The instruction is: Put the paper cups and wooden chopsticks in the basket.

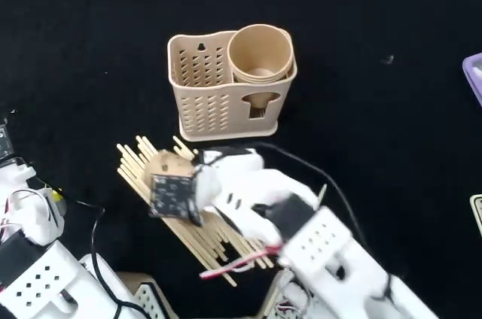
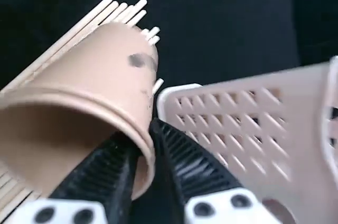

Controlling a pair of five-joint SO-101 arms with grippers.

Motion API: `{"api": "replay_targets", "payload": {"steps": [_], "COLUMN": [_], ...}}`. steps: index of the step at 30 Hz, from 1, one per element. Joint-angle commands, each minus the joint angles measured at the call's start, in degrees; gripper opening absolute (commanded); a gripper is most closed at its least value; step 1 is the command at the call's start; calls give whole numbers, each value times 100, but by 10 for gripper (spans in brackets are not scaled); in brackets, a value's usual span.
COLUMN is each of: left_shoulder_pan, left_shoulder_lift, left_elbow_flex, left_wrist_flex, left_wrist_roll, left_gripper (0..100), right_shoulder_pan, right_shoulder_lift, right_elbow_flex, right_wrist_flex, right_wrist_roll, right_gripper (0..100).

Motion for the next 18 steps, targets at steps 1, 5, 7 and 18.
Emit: {"api": "replay_targets", "payload": {"steps": [1, 5, 7, 18], "left_shoulder_pan": [295, 611, 752, 1112], "left_shoulder_lift": [-44, -35, -35, -9], "left_elbow_flex": [-295, -242, -242, -242], "left_wrist_flex": [44, 35, 35, 35], "left_wrist_roll": [-44, -26, -18, -9], "left_gripper": [254, 254, 253, 252], "right_shoulder_pan": [149, 686, 1037, 2444], "right_shoulder_lift": [-1051, -1684, -1736, 470], "right_elbow_flex": [-295, -1376, -2158, -6352], "right_wrist_flex": [826, 1916, 2198, 3191], "right_wrist_roll": [-79, -123, -369, -1424], "right_gripper": [11, 11, 11, 11]}}
